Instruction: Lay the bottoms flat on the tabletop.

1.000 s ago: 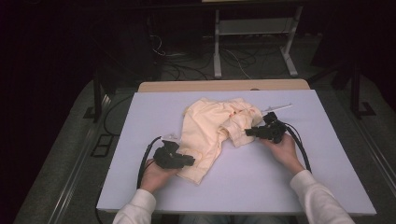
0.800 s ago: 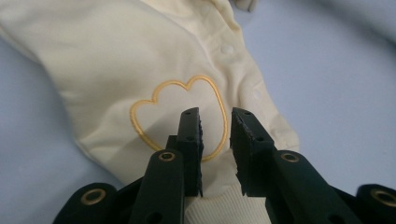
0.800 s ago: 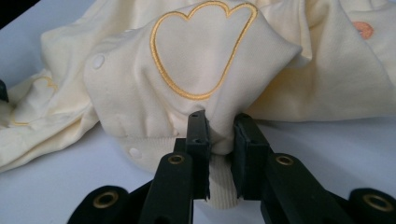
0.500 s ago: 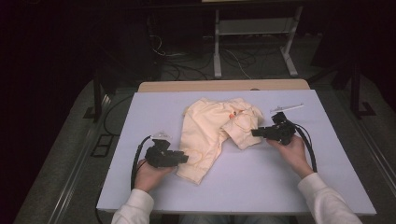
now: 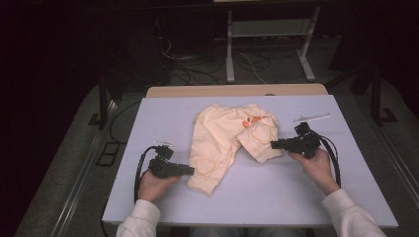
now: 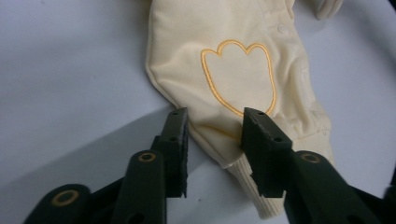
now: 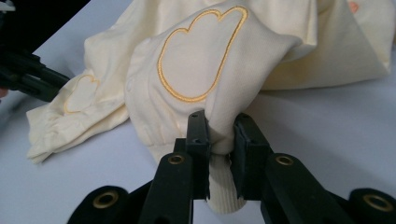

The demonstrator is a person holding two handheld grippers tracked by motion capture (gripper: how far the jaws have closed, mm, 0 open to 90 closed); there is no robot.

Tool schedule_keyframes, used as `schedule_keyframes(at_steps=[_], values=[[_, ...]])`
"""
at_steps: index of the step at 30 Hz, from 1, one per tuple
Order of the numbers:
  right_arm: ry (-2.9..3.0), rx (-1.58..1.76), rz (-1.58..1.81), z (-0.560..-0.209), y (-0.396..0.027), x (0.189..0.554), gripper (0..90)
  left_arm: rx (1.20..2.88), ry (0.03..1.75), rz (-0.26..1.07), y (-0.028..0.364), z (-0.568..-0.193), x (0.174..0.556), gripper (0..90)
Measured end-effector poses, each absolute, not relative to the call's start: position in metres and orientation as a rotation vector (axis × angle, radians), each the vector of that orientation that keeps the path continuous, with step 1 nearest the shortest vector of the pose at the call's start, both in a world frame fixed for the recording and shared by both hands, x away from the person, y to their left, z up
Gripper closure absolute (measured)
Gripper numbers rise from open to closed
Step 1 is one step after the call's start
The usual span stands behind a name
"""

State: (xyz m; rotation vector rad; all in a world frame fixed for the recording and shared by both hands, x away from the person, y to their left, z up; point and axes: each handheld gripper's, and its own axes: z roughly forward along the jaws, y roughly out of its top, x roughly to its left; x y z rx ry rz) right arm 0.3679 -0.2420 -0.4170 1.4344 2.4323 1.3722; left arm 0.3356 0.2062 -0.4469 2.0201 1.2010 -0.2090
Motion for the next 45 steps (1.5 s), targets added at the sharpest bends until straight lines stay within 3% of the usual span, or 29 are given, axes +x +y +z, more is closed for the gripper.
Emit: schedule_keyframes(at_steps=[4,7,23,45], values=[[2.477,1.455,1.353,-0.417,-0.242,0.360,77.2,2.044,1.176,-0.197,0.201,-0.444,0.335,81.7],[2.498,1.494,1.354,-0.415,-0.244,0.354,77.2,2.058,1.169,-0.191,0.200,-0.443,0.334,85.6],[2.621,1.729,1.285,-0.432,-0.270,0.314,77.1,2.083,1.159,-0.243,0.202,-0.440,0.328,86.3],[2.722,1.786,1.140,-0.446,-0.271,0.306,75.9,2.091,1.144,-0.286,0.204,-0.440,0.327,86.4]])
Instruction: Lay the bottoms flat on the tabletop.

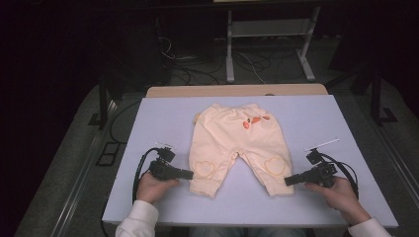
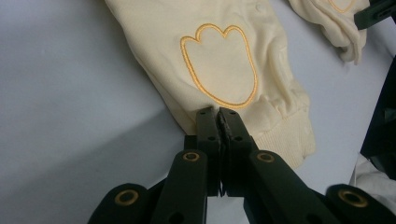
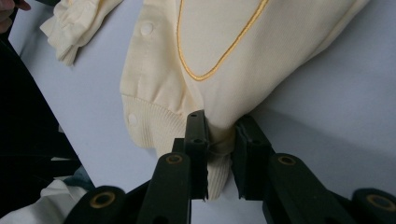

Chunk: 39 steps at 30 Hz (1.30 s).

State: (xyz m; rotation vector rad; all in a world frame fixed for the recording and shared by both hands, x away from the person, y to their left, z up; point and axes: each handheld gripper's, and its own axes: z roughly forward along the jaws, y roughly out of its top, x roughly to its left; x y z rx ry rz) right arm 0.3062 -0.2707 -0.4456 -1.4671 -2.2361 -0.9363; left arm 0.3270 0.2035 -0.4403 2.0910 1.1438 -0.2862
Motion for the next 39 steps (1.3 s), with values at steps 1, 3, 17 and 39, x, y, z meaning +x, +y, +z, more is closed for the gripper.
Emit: schedule_keyframes(at_steps=[1,3,17,39], values=[[-2.234,-1.463,-0.933,-0.446,-0.271,0.306,75.7,2.091,1.142,-0.286,0.204,-0.440,0.327,86.5],[-2.236,-1.457,-0.927,-0.445,-0.270,0.306,75.5,2.091,1.141,-0.283,0.204,-0.440,0.327,86.3],[-2.457,-1.381,-1.095,-0.429,-0.272,0.301,31.3,2.015,1.045,-0.168,0.209,-0.428,0.319,51.2],[-2.566,-1.478,-1.516,-0.407,-0.289,0.265,0.0,1.917,0.878,0.145,0.208,-0.414,0.281,0.0]])
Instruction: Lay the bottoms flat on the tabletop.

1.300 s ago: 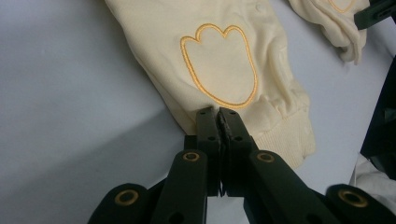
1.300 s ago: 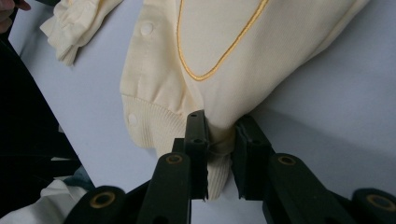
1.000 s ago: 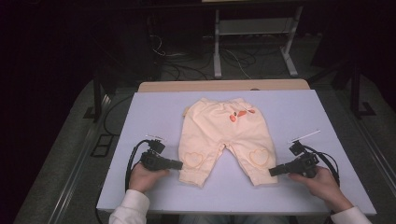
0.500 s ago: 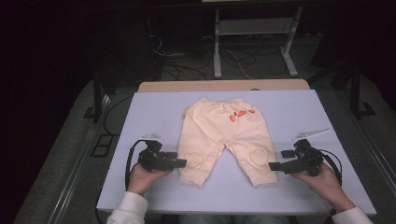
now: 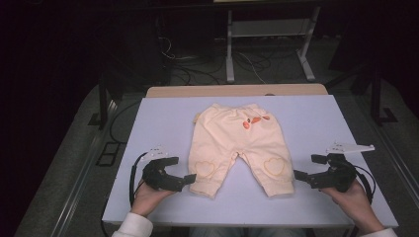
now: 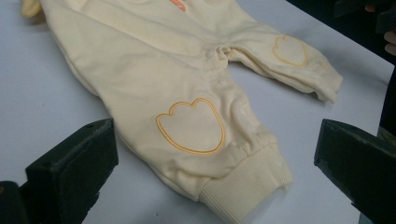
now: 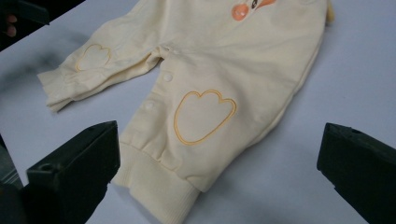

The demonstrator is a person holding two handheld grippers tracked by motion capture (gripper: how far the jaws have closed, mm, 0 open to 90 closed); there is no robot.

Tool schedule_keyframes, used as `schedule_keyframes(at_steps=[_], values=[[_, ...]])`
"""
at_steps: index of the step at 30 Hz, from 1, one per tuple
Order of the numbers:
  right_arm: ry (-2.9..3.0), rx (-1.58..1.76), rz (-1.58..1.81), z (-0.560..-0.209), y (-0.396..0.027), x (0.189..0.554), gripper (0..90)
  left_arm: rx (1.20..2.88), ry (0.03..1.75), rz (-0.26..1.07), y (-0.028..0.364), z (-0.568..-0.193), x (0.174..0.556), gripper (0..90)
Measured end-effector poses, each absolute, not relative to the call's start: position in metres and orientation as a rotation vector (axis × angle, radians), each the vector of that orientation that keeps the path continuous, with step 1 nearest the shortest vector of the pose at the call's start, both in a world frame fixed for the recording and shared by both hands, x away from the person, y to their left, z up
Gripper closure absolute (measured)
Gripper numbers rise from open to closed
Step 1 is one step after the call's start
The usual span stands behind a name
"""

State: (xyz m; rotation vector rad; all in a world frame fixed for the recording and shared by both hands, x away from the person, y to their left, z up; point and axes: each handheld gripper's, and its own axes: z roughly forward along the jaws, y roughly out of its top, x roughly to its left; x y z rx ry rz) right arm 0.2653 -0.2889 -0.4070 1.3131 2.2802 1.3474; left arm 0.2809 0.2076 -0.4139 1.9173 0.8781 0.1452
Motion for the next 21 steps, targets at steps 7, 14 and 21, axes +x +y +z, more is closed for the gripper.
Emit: schedule_keyframes(at_steps=[7,14,21], values=[[2.234,1.271,1.356,-0.419,-0.294,0.255,0.0,1.893,0.869,0.207,0.213,-0.416,0.273,0.0],[2.263,1.228,1.356,-0.429,-0.292,0.255,0.0,1.891,0.832,0.201,0.214,-0.421,0.271,0.0],[2.269,1.206,1.357,-0.432,-0.292,0.256,0.0,1.901,0.815,0.213,0.214,-0.424,0.272,0.0]])
